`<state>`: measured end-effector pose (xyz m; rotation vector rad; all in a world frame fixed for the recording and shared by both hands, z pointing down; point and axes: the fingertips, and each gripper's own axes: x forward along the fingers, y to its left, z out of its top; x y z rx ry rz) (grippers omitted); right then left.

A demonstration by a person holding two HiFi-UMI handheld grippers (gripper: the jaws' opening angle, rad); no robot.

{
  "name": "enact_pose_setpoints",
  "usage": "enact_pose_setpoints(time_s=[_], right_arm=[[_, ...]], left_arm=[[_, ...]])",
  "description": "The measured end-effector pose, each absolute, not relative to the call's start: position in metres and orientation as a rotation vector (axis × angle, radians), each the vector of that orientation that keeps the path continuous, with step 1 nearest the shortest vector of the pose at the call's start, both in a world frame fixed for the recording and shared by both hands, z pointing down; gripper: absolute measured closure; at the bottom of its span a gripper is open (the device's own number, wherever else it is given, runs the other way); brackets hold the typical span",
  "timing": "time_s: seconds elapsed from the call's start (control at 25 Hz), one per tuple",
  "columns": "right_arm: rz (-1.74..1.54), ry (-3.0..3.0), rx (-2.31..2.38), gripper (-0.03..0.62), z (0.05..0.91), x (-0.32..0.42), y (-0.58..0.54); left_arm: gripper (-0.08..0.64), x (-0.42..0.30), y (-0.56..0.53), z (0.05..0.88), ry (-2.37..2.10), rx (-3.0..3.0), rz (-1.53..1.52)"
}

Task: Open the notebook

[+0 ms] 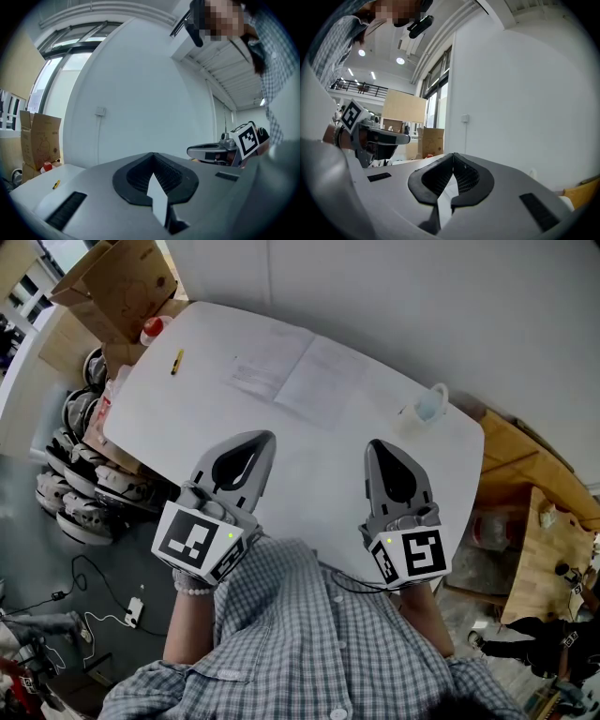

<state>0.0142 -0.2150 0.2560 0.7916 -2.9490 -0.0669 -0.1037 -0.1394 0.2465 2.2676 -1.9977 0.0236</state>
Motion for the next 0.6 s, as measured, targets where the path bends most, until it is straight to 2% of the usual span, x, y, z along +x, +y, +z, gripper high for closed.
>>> enact_pose_setpoints(time_s=[0.6], right_arm=[[-0.092,-2.958,0.674,0.572,0.258,0.002,-0.201]], left_arm=[[0.552,-0.109,-0.138,0.239,-1.984,2.238,-0.083]])
